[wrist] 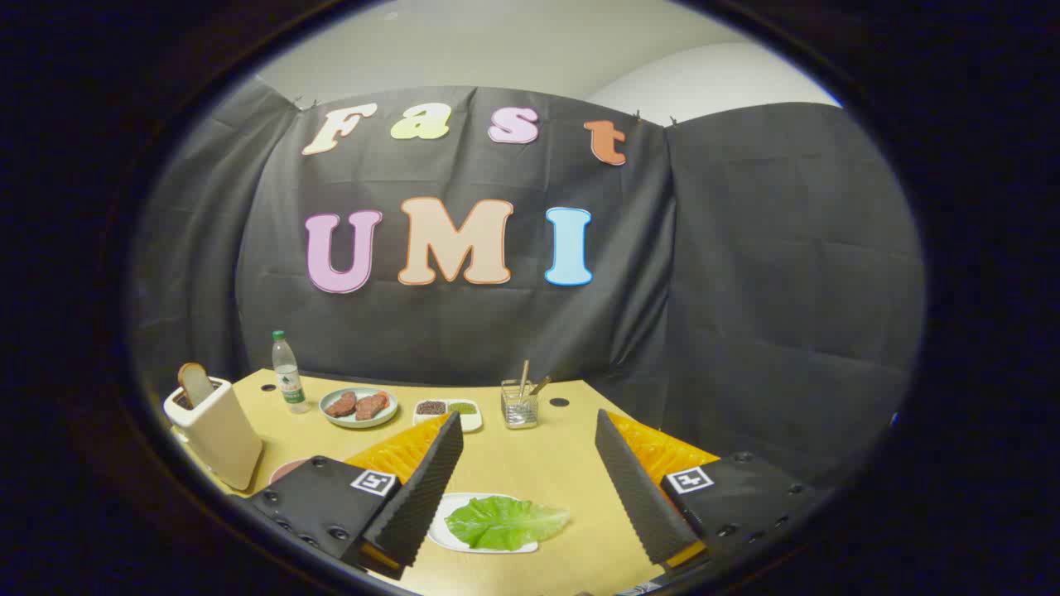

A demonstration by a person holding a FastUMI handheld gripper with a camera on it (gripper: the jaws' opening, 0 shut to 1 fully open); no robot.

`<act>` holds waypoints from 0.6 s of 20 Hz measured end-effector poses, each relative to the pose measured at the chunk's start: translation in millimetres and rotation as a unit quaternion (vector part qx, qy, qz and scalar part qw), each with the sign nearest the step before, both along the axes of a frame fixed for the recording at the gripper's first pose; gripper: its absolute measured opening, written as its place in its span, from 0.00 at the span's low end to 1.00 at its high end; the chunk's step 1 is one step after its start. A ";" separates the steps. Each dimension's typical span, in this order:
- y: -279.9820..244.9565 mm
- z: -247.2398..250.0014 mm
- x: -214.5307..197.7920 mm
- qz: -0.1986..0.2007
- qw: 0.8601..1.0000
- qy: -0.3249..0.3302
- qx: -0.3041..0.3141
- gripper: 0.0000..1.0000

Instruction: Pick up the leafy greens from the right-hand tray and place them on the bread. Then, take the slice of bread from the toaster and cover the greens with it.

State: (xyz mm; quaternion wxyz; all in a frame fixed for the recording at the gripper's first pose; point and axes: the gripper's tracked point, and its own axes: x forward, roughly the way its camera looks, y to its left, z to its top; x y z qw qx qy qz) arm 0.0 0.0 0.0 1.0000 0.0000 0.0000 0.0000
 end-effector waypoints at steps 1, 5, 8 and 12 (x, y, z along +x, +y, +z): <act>-0.4 2.0 2.2 0.001 1.000 -0.001 0.001 1.00; -2.1 6.3 10.0 0.001 1.000 -0.003 -0.002 1.00; -1.8 8.2 15.6 0.004 1.000 0.003 -0.008 1.00; 3.0 2.7 25.5 0.012 1.000 0.019 -0.020 1.00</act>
